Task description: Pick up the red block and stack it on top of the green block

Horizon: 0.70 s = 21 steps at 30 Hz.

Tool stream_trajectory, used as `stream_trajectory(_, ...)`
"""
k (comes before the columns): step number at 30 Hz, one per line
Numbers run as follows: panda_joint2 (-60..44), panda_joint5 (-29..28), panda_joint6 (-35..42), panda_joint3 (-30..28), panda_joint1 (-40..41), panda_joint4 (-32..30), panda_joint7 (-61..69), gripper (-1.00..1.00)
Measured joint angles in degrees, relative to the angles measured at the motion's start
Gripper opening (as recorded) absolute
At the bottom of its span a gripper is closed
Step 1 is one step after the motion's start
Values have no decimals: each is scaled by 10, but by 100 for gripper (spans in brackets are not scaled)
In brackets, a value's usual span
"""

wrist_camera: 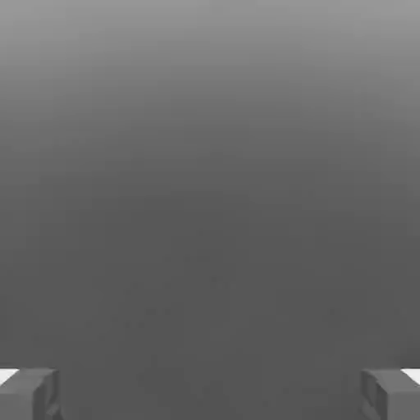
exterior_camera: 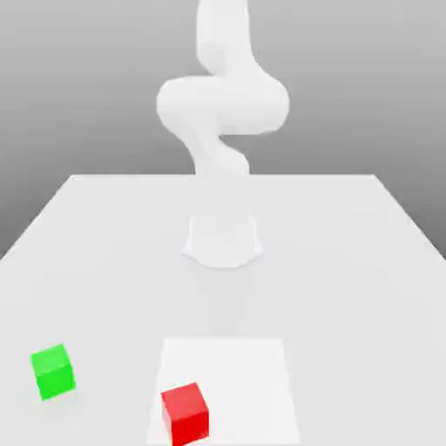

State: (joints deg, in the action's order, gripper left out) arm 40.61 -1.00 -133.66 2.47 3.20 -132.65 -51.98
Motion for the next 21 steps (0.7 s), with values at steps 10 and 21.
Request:
stream_trajectory(10,-212,-56,-76,79,106,-35,-259,0)
stream_trajectory(21,-438,-86,-159,88,148,-73,-517,0)
